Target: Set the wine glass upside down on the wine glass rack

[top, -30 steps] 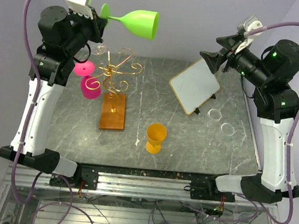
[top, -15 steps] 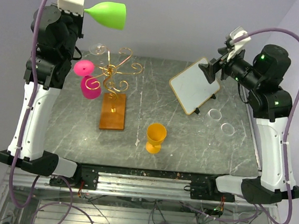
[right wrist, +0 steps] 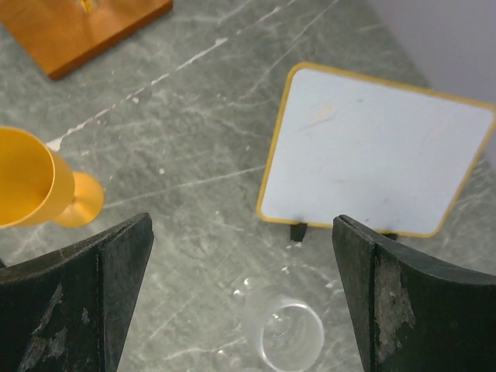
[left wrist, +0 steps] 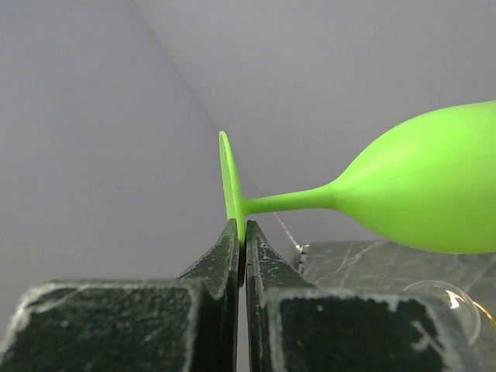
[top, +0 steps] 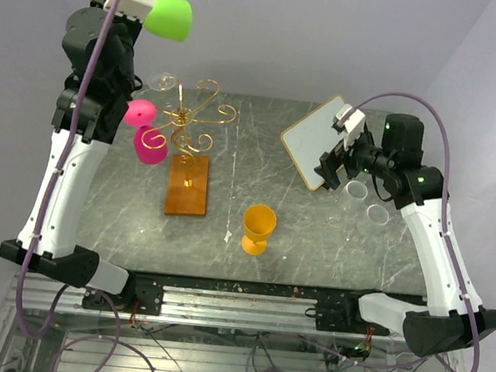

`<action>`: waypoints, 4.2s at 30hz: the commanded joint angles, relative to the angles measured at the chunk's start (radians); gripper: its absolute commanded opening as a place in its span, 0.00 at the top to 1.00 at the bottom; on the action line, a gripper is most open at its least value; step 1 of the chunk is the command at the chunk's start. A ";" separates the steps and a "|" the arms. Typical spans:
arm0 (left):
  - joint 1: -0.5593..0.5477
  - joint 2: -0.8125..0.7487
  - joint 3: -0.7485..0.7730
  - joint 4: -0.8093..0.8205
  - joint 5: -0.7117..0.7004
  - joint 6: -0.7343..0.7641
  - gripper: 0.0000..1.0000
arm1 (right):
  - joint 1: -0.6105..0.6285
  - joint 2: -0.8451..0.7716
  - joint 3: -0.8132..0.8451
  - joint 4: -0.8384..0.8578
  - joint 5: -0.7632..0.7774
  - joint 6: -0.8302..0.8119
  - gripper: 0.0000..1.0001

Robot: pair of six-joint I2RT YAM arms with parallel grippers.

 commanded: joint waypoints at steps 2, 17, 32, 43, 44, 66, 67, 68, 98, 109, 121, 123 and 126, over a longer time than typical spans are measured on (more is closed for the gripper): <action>-0.045 0.049 0.013 0.109 -0.104 0.159 0.93 | -0.037 -0.035 -0.097 0.043 -0.077 -0.030 0.00; -0.121 0.195 0.030 0.154 -0.124 0.418 0.93 | -0.131 -0.065 -0.127 0.067 -0.156 0.038 0.00; -0.194 0.281 -0.092 0.116 -0.127 0.535 0.93 | -0.167 -0.057 -0.127 0.067 -0.209 0.043 0.00; -0.221 0.242 -0.168 0.057 -0.092 0.488 0.93 | -0.169 -0.055 -0.143 0.092 -0.200 0.058 0.00; -0.223 0.239 -0.173 0.054 -0.092 0.489 0.93 | -0.170 -0.055 -0.142 0.092 -0.200 0.059 0.00; -0.247 0.188 -0.252 -0.008 -0.080 0.494 0.93 | -0.182 -0.056 -0.146 0.102 -0.207 0.067 0.00; -0.248 0.187 -0.256 -0.008 -0.083 0.495 0.93 | -0.181 -0.056 -0.145 0.102 -0.207 0.066 0.00; -0.251 0.185 -0.260 -0.009 -0.085 0.495 0.93 | -0.182 -0.055 -0.146 0.102 -0.207 0.067 0.00; -0.316 0.118 -0.323 -0.112 -0.091 0.507 0.93 | -0.197 -0.051 -0.137 0.101 -0.223 0.074 0.00; -0.336 0.127 -0.306 -0.123 -0.070 0.511 0.93 | -0.200 -0.038 -0.130 0.097 -0.225 0.075 0.00; -0.359 0.176 -0.247 -0.131 -0.061 0.489 0.93 | -0.200 -0.032 -0.122 0.096 -0.230 0.073 0.00; -0.361 0.183 -0.240 -0.128 -0.060 0.488 0.93 | -0.200 -0.034 -0.123 0.096 -0.229 0.073 0.00; -0.363 0.197 -0.233 -0.124 -0.055 0.484 0.93 | -0.200 -0.036 -0.127 0.096 -0.226 0.073 0.00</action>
